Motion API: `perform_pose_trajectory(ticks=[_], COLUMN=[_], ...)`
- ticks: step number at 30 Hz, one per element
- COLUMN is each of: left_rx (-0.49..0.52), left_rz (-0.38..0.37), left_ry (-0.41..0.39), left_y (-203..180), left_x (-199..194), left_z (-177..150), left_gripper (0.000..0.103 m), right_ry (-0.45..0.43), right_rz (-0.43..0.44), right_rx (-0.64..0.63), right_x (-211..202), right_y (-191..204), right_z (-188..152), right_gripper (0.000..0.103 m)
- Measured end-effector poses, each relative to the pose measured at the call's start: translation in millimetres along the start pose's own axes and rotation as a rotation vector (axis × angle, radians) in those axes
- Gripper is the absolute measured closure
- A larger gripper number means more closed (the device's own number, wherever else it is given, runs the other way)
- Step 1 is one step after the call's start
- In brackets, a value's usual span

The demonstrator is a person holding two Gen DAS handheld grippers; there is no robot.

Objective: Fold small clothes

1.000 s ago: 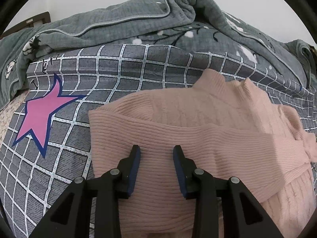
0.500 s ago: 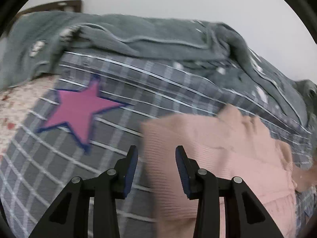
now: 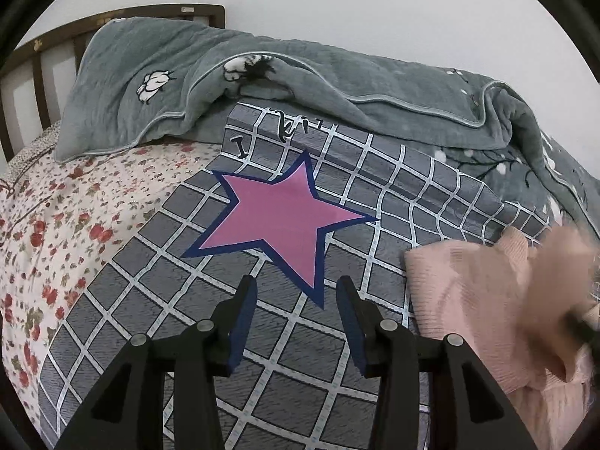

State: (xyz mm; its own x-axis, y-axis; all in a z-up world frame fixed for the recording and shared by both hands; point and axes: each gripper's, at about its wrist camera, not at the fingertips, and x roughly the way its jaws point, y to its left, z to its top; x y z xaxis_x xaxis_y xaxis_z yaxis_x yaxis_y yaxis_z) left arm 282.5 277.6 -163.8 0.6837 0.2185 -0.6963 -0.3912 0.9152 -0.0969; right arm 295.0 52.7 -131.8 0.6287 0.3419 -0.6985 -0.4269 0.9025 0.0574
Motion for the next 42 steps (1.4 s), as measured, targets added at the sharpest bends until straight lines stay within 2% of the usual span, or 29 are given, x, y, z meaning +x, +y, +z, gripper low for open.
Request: perform_pose_trajectory(ticks=[3, 5, 6, 9, 10, 14, 19, 21, 23, 25, 29, 32, 34, 36, 37, 39, 41, 42], left_rx=[0.024, 0.042, 0.046, 0.038, 0.024, 0.023, 0.118, 0.143, 0.145, 0.134, 0.128, 0.122, 0.137, 0.133, 0.130, 0.135, 0.144, 0.149], left_rz=[-0.011, -0.040, -0.060, -0.142, -0.204, -0.385, -0.362, -0.335, -0.330, -0.344, -0.308, -0.333, -0.279, -0.257, -0.254, -0.266, -0.277, -0.281], left_ry=[0.012, 0.011, 0.010, 0.009, 0.012, 0.037, 0.058, 0.063, 0.077, 0.110, 0.100, 0.067, 0.079, 0.090, 0.102, 0.118, 0.125, 0.129], left_y=[-9, -17, -20, -27, -28, -45, -78, -86, -89, -90, -91, -91, -93, -92, -92, -92, -93, -94], left_x=[2, 0, -1, -6, -9, -16, -17, -15, -11, -5, -5, -12, -10, -6, -4, -4, -4, -3], left_z=[-3, -6, -6, -6, -6, -10, -24, -28, -30, -31, -34, -33, -33, -33, -34, -35, -38, -39], left_gripper=[0.061, 0.061, 0.061, 0.061, 0.061, 0.061, 0.061, 0.062, 0.070, 0.072, 0.095, 0.097, 0.097, 0.097, 0.096, 0.088, 0.058, 0.054], right_ry=[0.069, 0.046, 0.025, -0.029, -0.039, -0.063, -0.024, -0.006, 0.003, 0.013, 0.053, 0.054, 0.052, 0.043, 0.040, 0.036, 0.035, 0.034], right_rz=[0.044, 0.059, 0.049, 0.016, -0.002, -0.146, -0.246, -0.233, -0.198, -0.188, -0.204, -0.217, -0.215, -0.200, -0.195, -0.186, -0.184, -0.185], right_rx=[-0.021, -0.014, -0.011, 0.019, 0.037, 0.104, 0.263, 0.321, 0.372, 0.387, 0.351, 0.331, 0.330, 0.340, 0.345, 0.355, 0.361, 0.360], right_x=[10, -5, -15, -50, -61, -88, -98, -95, -93, -88, -72, -69, -68, -70, -71, -70, -69, -69], right_y=[1, -9, -14, -46, -60, -120, -197, -214, -227, -231, -226, -221, -221, -223, -224, -226, -227, -227], right_z=[-16, -25, -28, -40, -44, -63, -96, -106, -117, -123, -129, -128, -129, -130, -131, -132, -132, -132], right_gripper=[0.081, 0.059, 0.056, 0.054, 0.054, 0.054, 0.054, 0.054, 0.054, 0.054, 0.054, 0.054, 0.054, 0.054, 0.054, 0.054, 0.054, 0.054])
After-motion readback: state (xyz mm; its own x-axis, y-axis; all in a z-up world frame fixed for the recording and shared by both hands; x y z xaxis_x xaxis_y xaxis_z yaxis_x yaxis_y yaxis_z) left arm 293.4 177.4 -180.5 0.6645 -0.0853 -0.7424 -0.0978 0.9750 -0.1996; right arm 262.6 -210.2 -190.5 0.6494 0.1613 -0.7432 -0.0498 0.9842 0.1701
